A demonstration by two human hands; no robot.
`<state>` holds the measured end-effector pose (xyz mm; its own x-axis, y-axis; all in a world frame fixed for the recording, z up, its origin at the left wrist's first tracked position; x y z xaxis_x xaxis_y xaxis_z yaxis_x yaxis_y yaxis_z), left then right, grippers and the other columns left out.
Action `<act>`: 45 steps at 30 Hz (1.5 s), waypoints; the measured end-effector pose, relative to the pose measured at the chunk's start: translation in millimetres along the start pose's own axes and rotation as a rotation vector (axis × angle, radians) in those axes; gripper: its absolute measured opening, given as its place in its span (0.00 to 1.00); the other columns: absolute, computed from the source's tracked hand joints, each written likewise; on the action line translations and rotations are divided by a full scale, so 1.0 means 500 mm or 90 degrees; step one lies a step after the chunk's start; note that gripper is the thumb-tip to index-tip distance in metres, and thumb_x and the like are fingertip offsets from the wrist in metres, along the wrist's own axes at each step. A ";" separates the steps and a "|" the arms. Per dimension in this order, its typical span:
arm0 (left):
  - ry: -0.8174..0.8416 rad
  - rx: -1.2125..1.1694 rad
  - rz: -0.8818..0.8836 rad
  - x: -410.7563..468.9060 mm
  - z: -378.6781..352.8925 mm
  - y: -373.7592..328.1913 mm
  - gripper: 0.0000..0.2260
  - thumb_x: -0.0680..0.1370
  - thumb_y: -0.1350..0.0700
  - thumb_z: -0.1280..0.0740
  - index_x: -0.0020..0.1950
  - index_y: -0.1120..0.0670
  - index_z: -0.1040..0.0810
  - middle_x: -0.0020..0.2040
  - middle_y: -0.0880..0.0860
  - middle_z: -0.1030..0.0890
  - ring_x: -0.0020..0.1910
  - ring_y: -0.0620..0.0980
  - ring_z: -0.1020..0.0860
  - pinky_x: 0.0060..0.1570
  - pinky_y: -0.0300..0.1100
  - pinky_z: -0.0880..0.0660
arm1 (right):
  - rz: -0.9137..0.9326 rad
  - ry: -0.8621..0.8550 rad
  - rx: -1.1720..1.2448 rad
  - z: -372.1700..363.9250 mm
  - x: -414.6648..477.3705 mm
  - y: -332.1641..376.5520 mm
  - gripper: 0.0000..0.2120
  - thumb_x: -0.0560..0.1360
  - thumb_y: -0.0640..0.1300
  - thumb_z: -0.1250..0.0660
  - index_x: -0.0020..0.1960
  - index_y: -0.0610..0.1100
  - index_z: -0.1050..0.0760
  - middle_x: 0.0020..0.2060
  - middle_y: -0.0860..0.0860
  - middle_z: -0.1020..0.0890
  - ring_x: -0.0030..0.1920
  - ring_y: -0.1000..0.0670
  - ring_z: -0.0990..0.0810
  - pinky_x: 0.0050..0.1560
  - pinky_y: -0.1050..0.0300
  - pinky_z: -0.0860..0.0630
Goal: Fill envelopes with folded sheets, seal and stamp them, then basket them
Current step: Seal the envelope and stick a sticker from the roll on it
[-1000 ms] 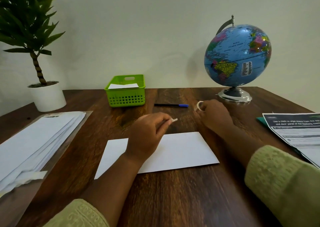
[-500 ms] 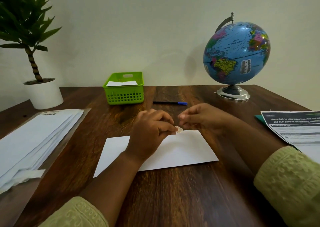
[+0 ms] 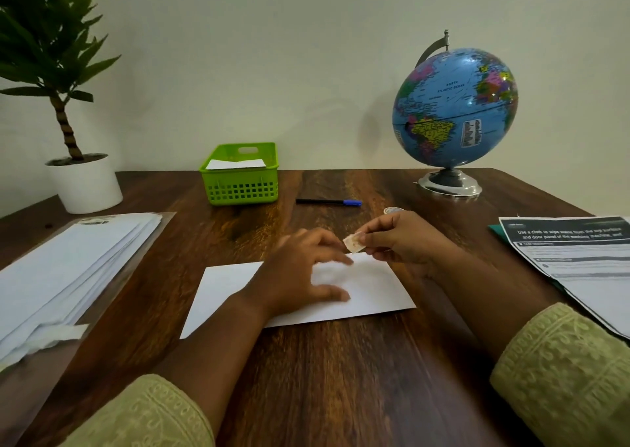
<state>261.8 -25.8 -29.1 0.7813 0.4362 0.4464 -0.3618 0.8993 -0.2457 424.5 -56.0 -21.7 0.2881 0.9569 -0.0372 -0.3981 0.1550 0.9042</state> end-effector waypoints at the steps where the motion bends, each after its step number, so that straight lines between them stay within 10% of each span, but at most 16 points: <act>1: 0.067 0.004 0.026 -0.001 -0.019 0.011 0.20 0.69 0.36 0.33 0.58 0.40 0.23 0.62 0.42 0.28 0.61 0.41 0.33 0.59 0.45 0.40 | -0.007 -0.019 0.004 0.005 0.000 -0.002 0.04 0.72 0.40 0.30 0.41 0.47 0.19 0.40 0.49 0.17 0.37 0.54 0.20 0.35 0.64 0.23; 9: 0.055 0.154 0.180 -0.008 -0.025 0.063 0.19 0.74 0.38 0.39 0.62 0.44 0.26 0.64 0.45 0.28 0.62 0.47 0.31 0.60 0.48 0.37 | -0.130 -0.018 -0.016 -0.002 -0.005 -0.024 0.02 0.71 0.38 0.29 0.43 0.39 0.18 0.39 0.44 0.18 0.32 0.53 0.23 0.26 0.65 0.28; 24: 0.029 0.012 0.050 0.001 -0.020 0.011 0.14 0.76 0.57 0.35 0.61 0.45 0.25 0.61 0.45 0.25 0.58 0.42 0.28 0.52 0.32 0.33 | -0.156 -0.031 -0.116 -0.034 -0.005 -0.039 0.05 0.65 0.39 0.24 0.37 0.40 0.18 0.39 0.44 0.17 0.32 0.53 0.22 0.28 0.63 0.30; 36: 0.043 0.088 -0.040 0.005 -0.028 -0.012 0.12 0.76 0.59 0.35 0.54 0.46 0.18 0.59 0.46 0.23 0.58 0.44 0.31 0.50 0.35 0.36 | -0.067 -0.046 -0.315 -0.030 0.003 -0.037 0.15 0.66 0.51 0.25 0.43 0.38 0.18 0.43 0.43 0.17 0.46 0.47 0.18 0.48 0.54 0.22; 45: 0.114 0.078 -0.005 0.013 -0.045 -0.017 0.15 0.77 0.61 0.38 0.60 0.48 0.22 0.61 0.47 0.22 0.59 0.44 0.27 0.61 0.41 0.31 | -0.029 -0.069 -0.327 -0.016 0.013 -0.039 0.08 0.69 0.48 0.27 0.39 0.43 0.20 0.42 0.46 0.17 0.43 0.51 0.21 0.40 0.60 0.26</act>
<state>281.6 -31.3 -43.3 0.8582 0.4265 0.2856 -0.4058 0.9045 -0.1314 426.9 -50.8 -42.8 0.3930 0.9196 -0.0024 -0.7505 0.3222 0.5770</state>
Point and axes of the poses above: each hand's wrist, its own x-axis towards the middle knuckle, its own z-axis out of the back of the hand, y = z × x, the point moved 6 cm from there along x, towards the middle knuckle
